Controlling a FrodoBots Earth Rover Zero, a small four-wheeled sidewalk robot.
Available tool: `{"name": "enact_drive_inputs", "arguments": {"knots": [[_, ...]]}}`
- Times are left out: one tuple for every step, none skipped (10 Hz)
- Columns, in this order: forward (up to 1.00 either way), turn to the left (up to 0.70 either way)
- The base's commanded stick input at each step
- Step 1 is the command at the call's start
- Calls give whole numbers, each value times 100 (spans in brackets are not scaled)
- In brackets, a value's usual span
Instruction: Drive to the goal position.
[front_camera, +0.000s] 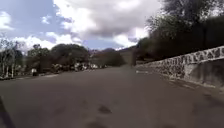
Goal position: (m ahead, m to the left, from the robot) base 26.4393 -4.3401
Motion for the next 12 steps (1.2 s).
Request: {"name": "enact_drive_inputs", "arguments": {"knots": [[100, 0], [100, 0], [100, 0], [100, 0], [100, 0], [100, 0], [100, 0], [100, 0], [100, 0], [100, 0], [100, 0], [100, 0]]}}
